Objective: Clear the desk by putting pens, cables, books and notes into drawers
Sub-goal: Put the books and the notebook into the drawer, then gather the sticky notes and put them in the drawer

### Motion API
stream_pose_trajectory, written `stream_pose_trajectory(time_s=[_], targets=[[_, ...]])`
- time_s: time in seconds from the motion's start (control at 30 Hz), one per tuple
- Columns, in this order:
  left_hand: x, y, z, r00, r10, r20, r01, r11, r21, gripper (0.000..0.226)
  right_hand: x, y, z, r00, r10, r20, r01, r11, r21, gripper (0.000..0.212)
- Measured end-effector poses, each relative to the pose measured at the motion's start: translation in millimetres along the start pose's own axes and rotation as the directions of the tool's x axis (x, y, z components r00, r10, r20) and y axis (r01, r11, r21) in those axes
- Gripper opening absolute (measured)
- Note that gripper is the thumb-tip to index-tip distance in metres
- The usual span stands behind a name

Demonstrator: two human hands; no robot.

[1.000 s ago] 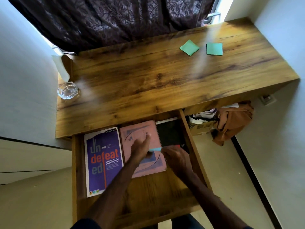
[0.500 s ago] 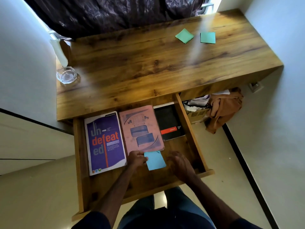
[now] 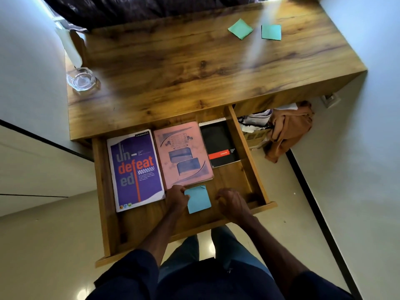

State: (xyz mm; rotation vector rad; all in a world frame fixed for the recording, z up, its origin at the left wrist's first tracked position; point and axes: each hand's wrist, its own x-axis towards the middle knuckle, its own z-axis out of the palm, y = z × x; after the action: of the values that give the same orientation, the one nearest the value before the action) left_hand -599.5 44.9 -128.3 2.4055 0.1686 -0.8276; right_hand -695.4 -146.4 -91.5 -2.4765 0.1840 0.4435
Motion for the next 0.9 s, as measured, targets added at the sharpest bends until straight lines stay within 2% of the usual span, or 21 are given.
stream_pose_trajectory(time_s=[0.13,0.27,0.33,0.43,0.6,0.77,0.9], targets=[[-8.4,-8.3,1.0,0.998,0.061,-0.015,-0.06,0.996,0.065,0.045,-5.4,-3.1,-6.0,1.0,-0.007,-0.029,0.006,1.0,-0.017,0.023],[-23.3,-1.4,-1.6,0.994,0.107,-0.035,-0.096,0.967,0.235,0.053,-14.1,-2.4,-20.5,0.996,-0.004,-0.085,0.003,1.0,-0.015,0.022],[-29.4,8.3,-3.1,0.987,0.161,-0.029,-0.148,0.954,0.262,0.051,-17.3,-0.8,-30.0,0.992,0.004,-0.123,-0.004,1.0,0.002,0.023],[-39.4,35.7,-5.1,0.963,0.267,-0.041,-0.252,0.942,0.22,0.041,-23.8,2.0,-49.9,0.982,0.007,-0.188,-0.008,1.0,-0.001,0.023],[-63.8,95.0,1.6,0.888,0.434,-0.152,-0.417,0.899,0.132,0.028,-35.0,18.8,-90.0,0.953,0.009,-0.303,-0.004,1.0,0.016,0.021],[-80.0,164.8,26.7,0.814,0.562,-0.146,-0.545,0.826,0.141,0.024,-47.0,65.6,-139.9,0.949,0.019,-0.314,0.004,0.997,0.072,0.019],[-95.9,233.3,72.3,0.784,0.598,-0.164,-0.581,0.801,0.146,0.023,-60.5,121.8,-186.7,0.933,0.047,-0.357,-0.004,0.993,0.12,0.018]])
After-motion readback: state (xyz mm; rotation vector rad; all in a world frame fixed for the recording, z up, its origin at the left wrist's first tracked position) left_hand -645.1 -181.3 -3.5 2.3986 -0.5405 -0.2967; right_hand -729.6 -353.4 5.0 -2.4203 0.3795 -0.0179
